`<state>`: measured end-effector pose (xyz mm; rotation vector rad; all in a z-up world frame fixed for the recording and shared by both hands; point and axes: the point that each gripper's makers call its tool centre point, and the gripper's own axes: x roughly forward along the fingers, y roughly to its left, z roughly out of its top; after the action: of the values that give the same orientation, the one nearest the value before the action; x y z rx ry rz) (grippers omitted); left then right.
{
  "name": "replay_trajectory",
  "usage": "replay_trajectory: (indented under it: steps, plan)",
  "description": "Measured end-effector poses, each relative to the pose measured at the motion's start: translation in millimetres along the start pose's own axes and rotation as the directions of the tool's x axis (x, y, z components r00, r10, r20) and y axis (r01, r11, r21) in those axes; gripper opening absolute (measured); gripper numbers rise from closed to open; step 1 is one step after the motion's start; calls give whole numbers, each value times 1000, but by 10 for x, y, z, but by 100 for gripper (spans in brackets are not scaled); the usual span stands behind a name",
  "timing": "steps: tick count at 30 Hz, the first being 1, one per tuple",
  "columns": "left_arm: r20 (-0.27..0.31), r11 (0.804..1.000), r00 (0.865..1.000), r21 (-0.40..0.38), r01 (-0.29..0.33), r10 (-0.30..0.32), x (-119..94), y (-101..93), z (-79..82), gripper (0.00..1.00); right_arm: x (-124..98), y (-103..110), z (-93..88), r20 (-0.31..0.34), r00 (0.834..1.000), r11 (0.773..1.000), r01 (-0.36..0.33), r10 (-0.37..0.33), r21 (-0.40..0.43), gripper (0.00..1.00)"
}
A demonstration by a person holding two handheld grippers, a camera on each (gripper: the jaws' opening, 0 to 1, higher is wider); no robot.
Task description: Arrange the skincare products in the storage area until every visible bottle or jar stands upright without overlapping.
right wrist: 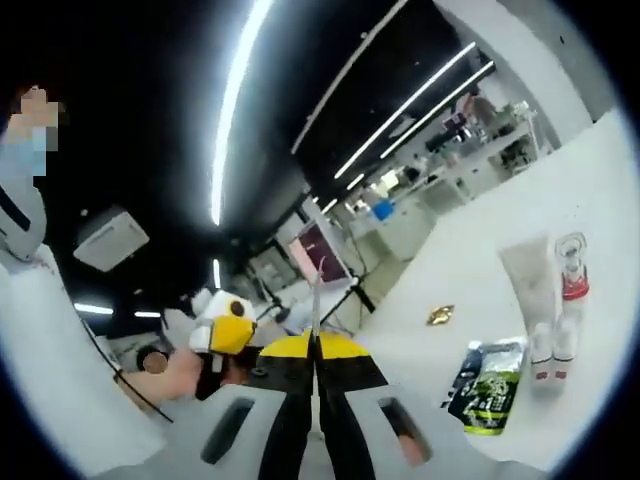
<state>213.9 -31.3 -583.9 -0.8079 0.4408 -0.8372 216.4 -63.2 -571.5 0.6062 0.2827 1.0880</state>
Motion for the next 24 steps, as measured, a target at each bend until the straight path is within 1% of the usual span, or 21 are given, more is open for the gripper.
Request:
replay_trajectory:
  steps: [1, 2, 5, 6, 7, 11, 14, 18, 21, 24]
  plan:
    - [3, 1000, 1000, -1, 11, -11, -1, -27, -1, 48, 12, 27, 17, 15, 1000, 1000, -7, 6, 20, 1]
    - [14, 999, 999, -7, 35, -35, -4, -77, 11, 46, 15, 33, 19, 19, 1000, 1000, -7, 6, 28, 1]
    - [33, 997, 997, -17, 73, -72, -15, -153, 36, 37, 23, 74, 48, 52, 998, 995, -34, 30, 94, 1]
    - [36, 997, 996, -14, 76, -76, -18, -165, 41, 34, 27, 83, 52, 61, 998, 993, -42, 36, 114, 1]
    - [37, 997, 996, -11, 78, -77, -18, -171, 43, 32, 30, 88, 41, 55, 998, 992, -45, 39, 115, 1]
    - [37, 996, 995, -12, 88, -87, -8, -187, 42, 29, 52, 137, -2, 47, 997, 988, -63, 57, 143, 1]
    - [33, 996, 995, -18, 91, -90, 5, -188, 22, 23, 62, 160, -7, 55, 997, 984, -71, 62, 162, 1]
    - [27, 995, 995, -23, 100, -100, 18, -202, 0, 14, 66, 158, -13, 56, 997, 982, -70, 61, 175, 1]
    - [25, 996, 996, -22, 92, -91, 20, -188, -4, 12, 61, 147, -17, 55, 997, 982, -64, 55, 179, 1]
    - [34, 996, 995, -21, 91, -90, 7, -187, 11, 6, 65, 157, -13, 57, 997, 981, -65, 55, 183, 1]
